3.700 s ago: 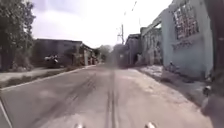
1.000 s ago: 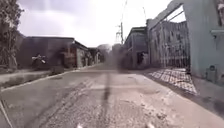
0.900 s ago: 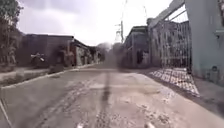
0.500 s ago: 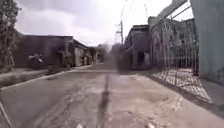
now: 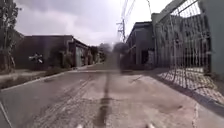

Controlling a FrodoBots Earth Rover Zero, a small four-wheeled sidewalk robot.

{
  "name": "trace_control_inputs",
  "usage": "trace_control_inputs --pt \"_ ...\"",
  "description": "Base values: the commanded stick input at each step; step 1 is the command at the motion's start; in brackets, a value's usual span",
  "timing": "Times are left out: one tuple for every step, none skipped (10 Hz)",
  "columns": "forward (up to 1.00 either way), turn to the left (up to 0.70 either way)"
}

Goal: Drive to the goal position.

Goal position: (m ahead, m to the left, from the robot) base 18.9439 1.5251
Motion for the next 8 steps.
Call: trace_control_inputs --pt "0.70 0.02" --pt "0.70 0.02" --pt "0.70 0.02" --pt "0.70 0.02" --pt "0.70 0.02" --pt "0.70 0.02" --pt "0.70 0.02" --pt "0.70 0.02"
